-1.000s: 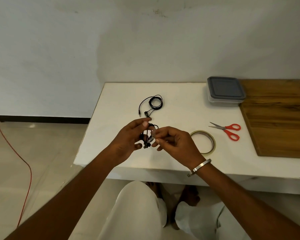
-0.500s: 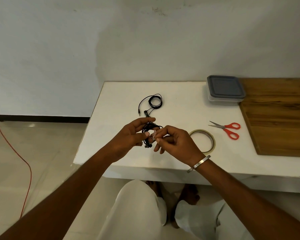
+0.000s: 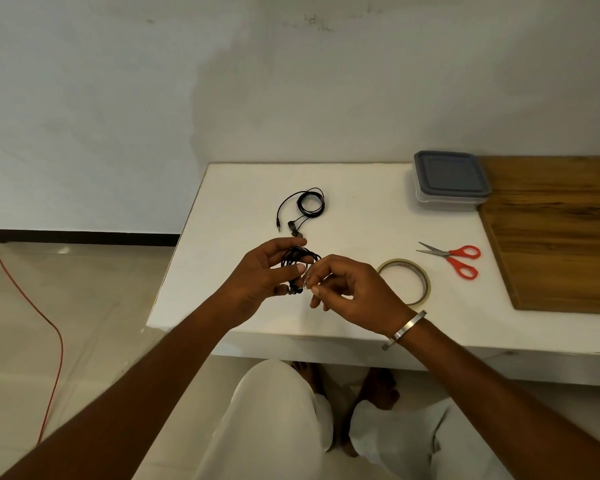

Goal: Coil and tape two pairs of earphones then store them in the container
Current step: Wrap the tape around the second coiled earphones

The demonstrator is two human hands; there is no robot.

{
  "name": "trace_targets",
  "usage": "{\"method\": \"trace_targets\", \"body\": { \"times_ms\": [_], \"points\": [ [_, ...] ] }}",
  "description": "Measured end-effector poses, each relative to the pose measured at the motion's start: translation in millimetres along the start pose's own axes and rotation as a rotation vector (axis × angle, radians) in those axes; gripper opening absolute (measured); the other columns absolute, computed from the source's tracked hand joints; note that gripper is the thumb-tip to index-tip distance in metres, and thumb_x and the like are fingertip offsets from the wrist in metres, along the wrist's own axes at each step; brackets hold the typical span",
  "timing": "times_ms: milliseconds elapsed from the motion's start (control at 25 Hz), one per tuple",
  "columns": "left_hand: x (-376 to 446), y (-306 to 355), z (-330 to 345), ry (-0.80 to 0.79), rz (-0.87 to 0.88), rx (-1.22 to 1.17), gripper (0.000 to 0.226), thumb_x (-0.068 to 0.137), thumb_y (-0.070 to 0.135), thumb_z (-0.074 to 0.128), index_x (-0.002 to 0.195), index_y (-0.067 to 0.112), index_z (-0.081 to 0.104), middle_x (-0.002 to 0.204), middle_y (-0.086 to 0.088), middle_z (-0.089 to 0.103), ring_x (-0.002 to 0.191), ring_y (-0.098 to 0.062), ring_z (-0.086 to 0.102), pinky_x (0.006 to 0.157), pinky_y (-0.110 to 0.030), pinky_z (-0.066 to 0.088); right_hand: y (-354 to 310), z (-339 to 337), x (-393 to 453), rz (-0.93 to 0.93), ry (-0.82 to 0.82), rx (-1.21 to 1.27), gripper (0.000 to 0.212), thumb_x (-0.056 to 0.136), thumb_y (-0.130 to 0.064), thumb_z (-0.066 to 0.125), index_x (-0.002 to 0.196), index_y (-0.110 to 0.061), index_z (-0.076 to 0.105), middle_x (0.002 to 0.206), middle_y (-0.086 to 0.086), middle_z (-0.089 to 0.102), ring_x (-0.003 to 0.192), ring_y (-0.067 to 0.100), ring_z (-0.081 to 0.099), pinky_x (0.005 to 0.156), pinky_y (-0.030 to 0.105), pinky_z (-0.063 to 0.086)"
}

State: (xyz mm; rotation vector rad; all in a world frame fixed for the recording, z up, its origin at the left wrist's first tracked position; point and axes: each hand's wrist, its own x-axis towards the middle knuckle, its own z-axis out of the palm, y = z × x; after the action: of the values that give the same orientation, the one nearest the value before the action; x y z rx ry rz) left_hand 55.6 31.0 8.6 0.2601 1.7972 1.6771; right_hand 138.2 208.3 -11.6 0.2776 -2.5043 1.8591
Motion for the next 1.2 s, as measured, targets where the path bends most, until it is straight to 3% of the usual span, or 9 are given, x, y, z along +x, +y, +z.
{"method": "trace_targets", "body": {
  "times_ms": [240,560,680,760,840,960,1080,1200],
  "points": [
    [1,-2,1,0.018,0.007,-0.014,0.048,0.082,-0.001,0.069,0.126,0.016,0.058,0.112,-0.006,0.07,0.079,-0.015,0.068,0.062,-0.02,0.052,1,-1,-1,-0.052,-0.028,-0.106,0.007,0.088,-0.009,0.062,0.095,-0.01,0.064,0.105,-0.001,0.062,0.078,0.009,0.069,0.068,0.02,0.056],
    [2,-4,-1,0.046,0.045,0.068,0.052,0.08,0.001,0.072,0.125,0.023,0.057,0.113,0.002,0.071,0.081,-0.014,0.068,0.063,-0.019,0.053,-4,0,-9,-0.021,0.004,-0.012,0.019,0.093,-0.022,0.053,0.111,-0.019,0.06,0.107,0.002,0.07,0.073,0.012,0.07,0.068,0.021,0.055],
    [2,-5,-2,0.065,0.054,0.052,0.052,0.08,0.0,0.072,0.123,0.025,0.058,0.113,0.003,0.07,0.079,-0.012,0.067,0.063,-0.019,0.053,-1,-4,-12,-0.205,-0.019,-0.343,0.024,0.094,-0.025,0.051,0.116,-0.022,0.061,0.118,-0.005,0.063,0.076,0.01,0.067,0.066,0.019,0.053],
    [2,-8,-3,0.077,0.058,0.062,0.053,0.078,0.0,0.074,0.122,0.027,0.059,0.115,0.002,0.069,0.082,-0.015,0.067,0.069,-0.026,0.056,6,-3,-15,-0.4,-0.045,-0.704,0.027,0.094,-0.026,0.05,0.117,-0.021,0.062,0.121,0.001,0.061,0.076,0.012,0.065,0.06,0.018,0.052],
    [3,-10,-2,0.077,0.058,0.082,0.054,0.078,0.0,0.074,0.122,0.028,0.058,0.116,0.002,0.069,0.085,-0.017,0.068,0.074,-0.03,0.057,12,-2,-16,-0.497,-0.01,-0.898,0.028,0.092,-0.021,0.051,0.117,-0.018,0.063,0.119,0.008,0.063,0.078,0.016,0.066,0.061,0.02,0.051],
    [2,-12,-1,0.07,0.062,0.073,0.057,0.079,-0.002,0.073,0.124,0.029,0.057,0.118,0.002,0.067,0.086,-0.018,0.068,0.07,-0.026,0.056,12,0,-14,-0.591,0.088,-0.942,0.031,0.087,-0.011,0.055,0.117,-0.014,0.06,0.114,0.011,0.064,0.082,0.021,0.065,0.063,0.028,0.054],
    [3,-11,-2,0.047,0.047,0.009,0.061,0.078,-0.007,0.071,0.124,0.03,0.056,0.124,0.001,0.063,0.09,-0.019,0.068,0.074,-0.031,0.058,11,-1,-12,-0.621,0.114,-0.982,0.034,0.085,-0.008,0.054,0.117,-0.016,0.06,0.114,0.011,0.064,0.083,0.022,0.063,0.062,0.03,0.052],
    [4,-9,-2,0.028,0.039,-0.095,0.067,0.077,-0.016,0.067,0.126,0.029,0.054,0.126,0.0,0.06,0.091,-0.019,0.066,0.076,-0.036,0.058,10,-1,-14,-0.623,0.095,-0.99,0.037,0.08,-0.005,0.065,0.115,-0.015,0.065,0.112,0.012,0.065,0.082,0.022,0.063,0.061,0.029,0.052]
  ]
}}
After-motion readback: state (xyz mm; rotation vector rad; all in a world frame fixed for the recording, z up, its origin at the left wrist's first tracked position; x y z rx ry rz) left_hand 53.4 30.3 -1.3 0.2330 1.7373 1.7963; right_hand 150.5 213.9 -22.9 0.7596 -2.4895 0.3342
